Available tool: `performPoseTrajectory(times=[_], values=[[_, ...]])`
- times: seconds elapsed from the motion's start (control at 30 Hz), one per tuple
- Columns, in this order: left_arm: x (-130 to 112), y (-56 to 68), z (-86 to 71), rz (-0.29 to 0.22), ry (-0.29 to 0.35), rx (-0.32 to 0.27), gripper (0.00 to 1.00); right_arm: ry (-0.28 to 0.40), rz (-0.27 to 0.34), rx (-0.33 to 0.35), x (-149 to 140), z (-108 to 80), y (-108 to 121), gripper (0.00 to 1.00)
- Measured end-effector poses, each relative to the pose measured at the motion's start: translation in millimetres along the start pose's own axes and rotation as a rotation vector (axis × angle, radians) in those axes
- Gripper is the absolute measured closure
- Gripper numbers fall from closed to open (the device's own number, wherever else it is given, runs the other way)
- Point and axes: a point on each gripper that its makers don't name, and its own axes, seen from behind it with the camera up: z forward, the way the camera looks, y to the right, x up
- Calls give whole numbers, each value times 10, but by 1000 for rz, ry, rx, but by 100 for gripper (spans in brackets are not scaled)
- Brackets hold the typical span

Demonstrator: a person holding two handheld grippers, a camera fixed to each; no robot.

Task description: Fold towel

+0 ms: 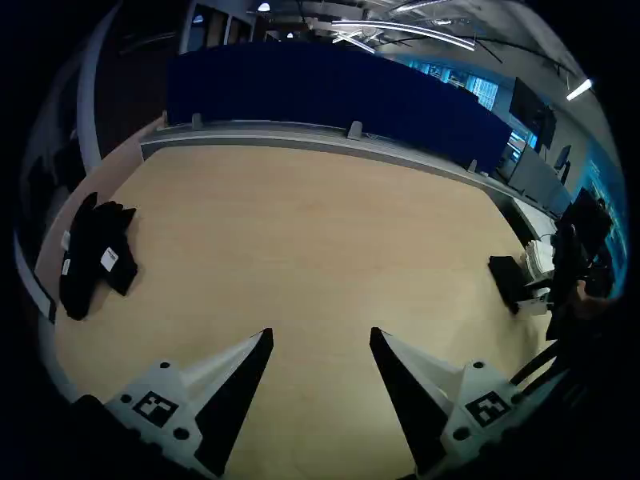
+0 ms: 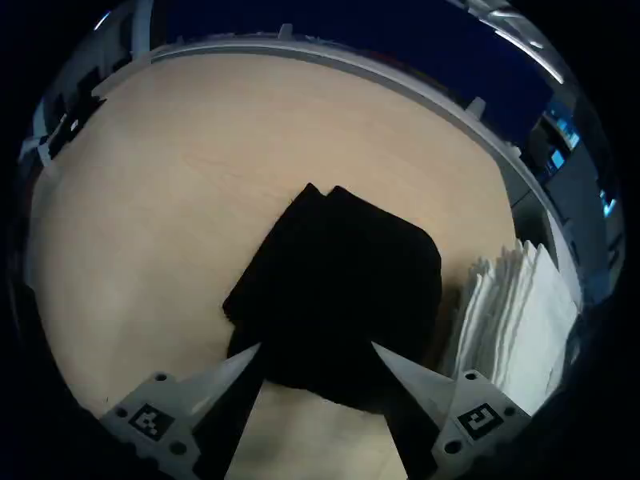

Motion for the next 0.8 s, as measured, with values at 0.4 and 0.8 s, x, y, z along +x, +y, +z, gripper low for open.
performPoseTrajectory(times=[0.4,0.8], values=[[106,-95,4,-5,27,-8,10,115,86,-36,388,-264,-5,14],[398,-210,25,7,90,-37,11,484,281,-152,1323,-963,-80,14]])
